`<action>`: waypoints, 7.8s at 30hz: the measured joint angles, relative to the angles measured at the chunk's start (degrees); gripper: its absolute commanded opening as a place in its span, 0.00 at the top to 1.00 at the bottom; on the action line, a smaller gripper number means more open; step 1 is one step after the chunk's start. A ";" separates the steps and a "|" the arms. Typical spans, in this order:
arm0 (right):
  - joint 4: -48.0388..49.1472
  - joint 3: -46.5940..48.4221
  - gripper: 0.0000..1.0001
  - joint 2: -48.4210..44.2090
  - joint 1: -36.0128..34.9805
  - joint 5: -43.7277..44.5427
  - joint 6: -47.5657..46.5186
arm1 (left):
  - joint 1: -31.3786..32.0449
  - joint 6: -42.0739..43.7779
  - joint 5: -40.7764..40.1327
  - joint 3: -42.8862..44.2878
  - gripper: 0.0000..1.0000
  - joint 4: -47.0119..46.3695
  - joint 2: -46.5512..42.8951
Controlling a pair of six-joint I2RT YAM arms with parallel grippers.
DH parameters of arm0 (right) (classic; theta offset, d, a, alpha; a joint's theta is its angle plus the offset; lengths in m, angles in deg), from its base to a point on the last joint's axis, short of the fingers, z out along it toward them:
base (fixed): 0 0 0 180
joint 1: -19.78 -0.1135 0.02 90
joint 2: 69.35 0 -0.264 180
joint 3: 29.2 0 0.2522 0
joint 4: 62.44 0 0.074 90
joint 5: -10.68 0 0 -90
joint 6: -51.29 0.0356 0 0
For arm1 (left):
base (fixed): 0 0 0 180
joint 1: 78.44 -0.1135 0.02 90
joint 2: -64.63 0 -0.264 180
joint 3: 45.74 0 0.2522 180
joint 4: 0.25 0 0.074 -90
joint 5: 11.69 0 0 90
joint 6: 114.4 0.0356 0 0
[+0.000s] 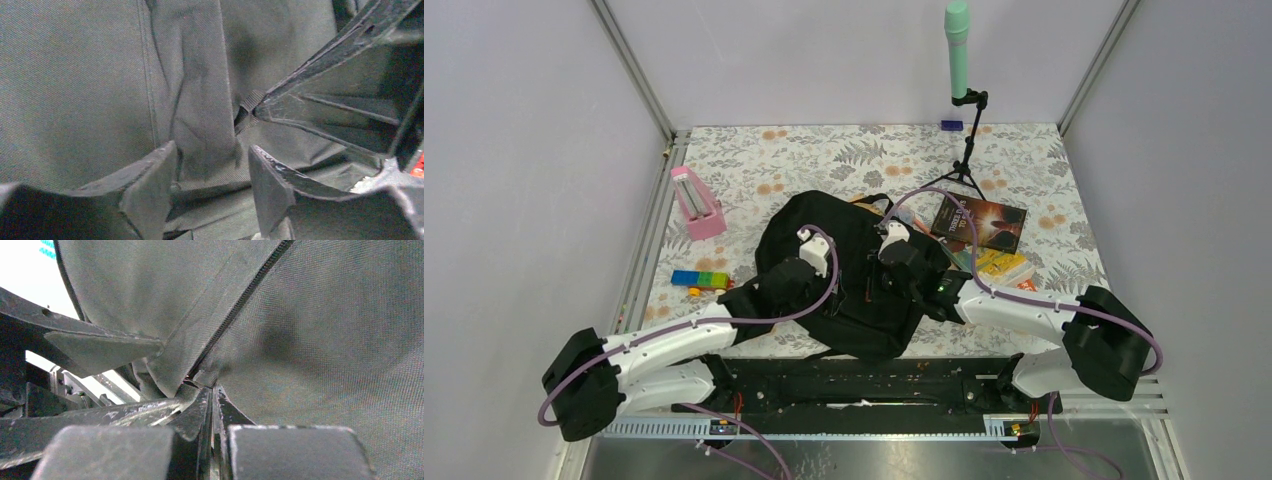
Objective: Pack the student bag
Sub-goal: Unzip the student bag at the center of the board.
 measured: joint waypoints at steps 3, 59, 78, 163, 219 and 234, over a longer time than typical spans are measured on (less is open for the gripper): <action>0.04 -0.09 1.00 -0.15 0.00 -0.02 0.11 | 0.24 0.46 -0.68 0.00 0.48 -0.35 0.87; -3.26 4.79 1.00 -4.28 -1.07 12.11 -12.55 | 3.80 -1.42 -3.76 0.98 1.00 2.10 -4.07; -6.32 6.82 1.00 -4.02 5.07 11.96 -13.77 | 3.89 -3.85 -3.45 0.98 1.00 6.93 -6.03; -12.00 12.90 0.32 -1.44 12.79 2.05 -17.64 | -2.80 2.75 -2.21 30.10 1.00 25.99 22.88; -28.13 18.99 1.00 2.71 -3.61 24.50 5.09 | -11.10 4.15 14.58 31.32 1.00 28.41 25.00; -27.34 14.73 0.56 -3.58 -1.64 24.48 1.14 | -11.52 4.04 4.02 30.05 1.00 28.85 24.70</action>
